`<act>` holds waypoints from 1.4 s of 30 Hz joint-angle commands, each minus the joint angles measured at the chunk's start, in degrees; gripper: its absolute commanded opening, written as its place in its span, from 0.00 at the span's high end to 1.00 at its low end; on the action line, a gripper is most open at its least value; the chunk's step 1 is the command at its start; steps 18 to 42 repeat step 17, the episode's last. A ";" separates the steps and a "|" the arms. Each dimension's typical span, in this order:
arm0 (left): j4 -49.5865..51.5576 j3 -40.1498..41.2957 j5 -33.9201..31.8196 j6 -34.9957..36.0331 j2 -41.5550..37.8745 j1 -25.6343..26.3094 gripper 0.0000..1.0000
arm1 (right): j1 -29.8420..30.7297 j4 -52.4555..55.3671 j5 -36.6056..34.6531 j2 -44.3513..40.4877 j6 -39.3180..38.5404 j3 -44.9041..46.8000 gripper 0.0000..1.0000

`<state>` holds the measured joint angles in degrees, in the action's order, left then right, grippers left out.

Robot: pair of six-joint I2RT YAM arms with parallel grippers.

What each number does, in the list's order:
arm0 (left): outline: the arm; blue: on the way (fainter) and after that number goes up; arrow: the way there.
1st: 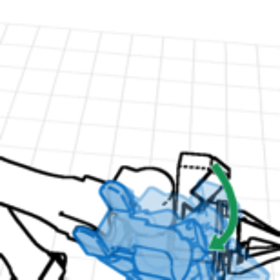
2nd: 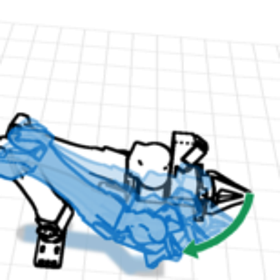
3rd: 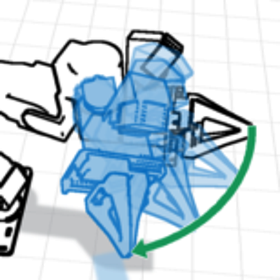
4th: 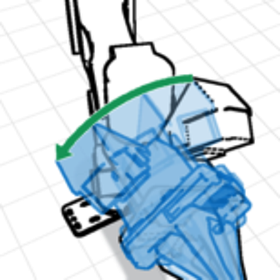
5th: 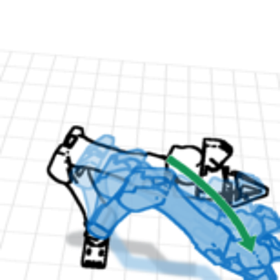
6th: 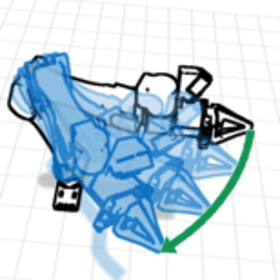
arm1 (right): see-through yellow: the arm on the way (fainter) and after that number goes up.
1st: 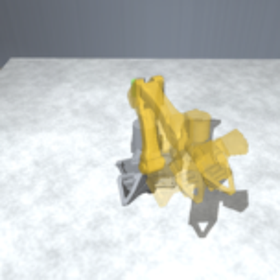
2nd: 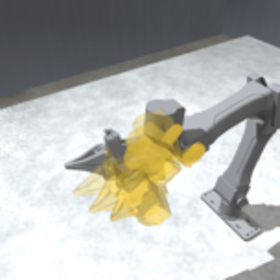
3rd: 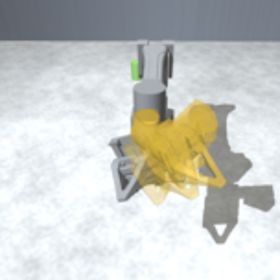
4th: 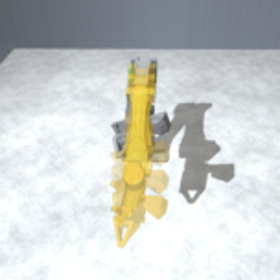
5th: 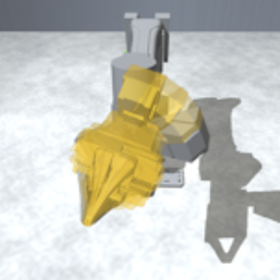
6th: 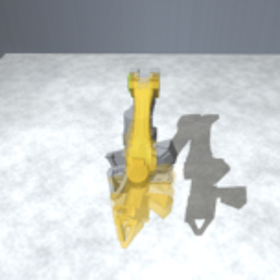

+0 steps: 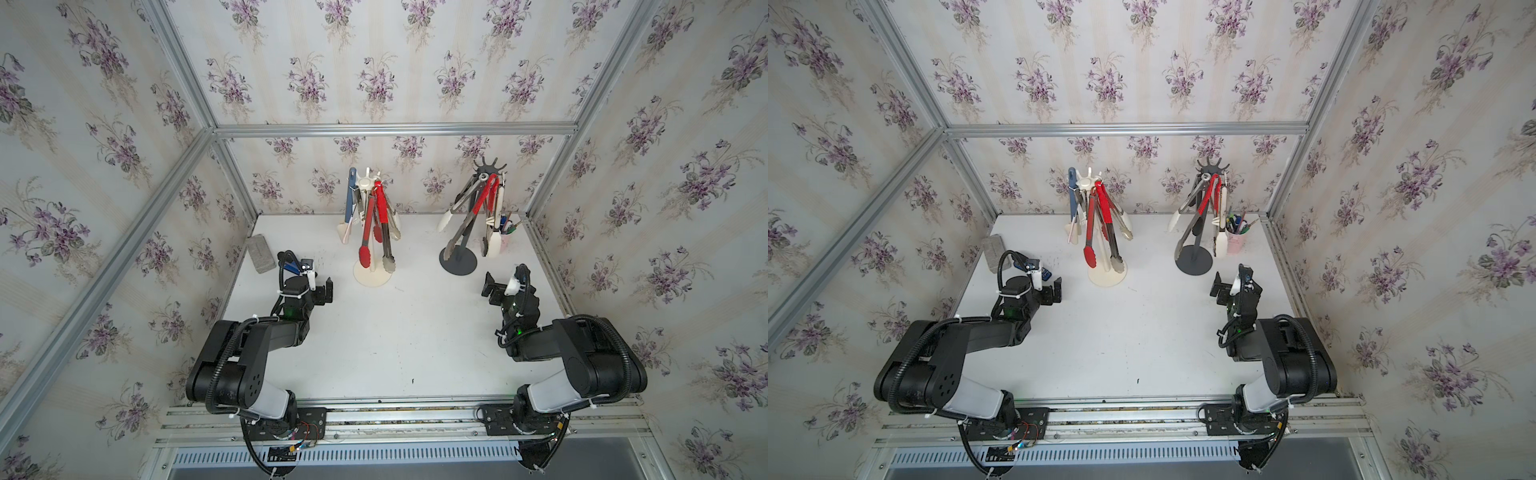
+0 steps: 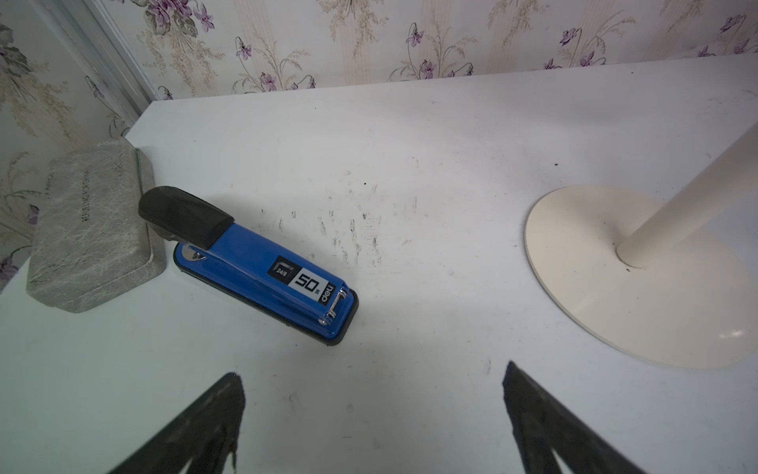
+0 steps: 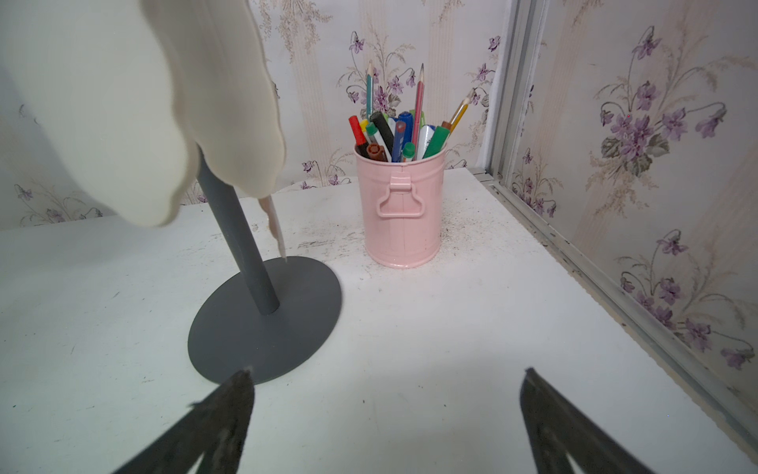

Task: Hang food tongs on kitchen utensil racks
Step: Reset both arms

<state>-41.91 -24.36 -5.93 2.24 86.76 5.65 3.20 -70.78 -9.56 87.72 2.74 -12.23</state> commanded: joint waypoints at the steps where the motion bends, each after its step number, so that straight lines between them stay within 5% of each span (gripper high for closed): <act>1: -1.25 -0.15 0.23 -0.39 -0.10 -0.04 0.01 | 0.01 -2.24 -0.46 -0.10 -0.63 -0.09 0.00; 42: -1.08 -0.25 0.00 -0.35 -0.14 0.02 0.01 | 0.05 -2.43 -0.38 0.02 -0.63 -0.04 0.00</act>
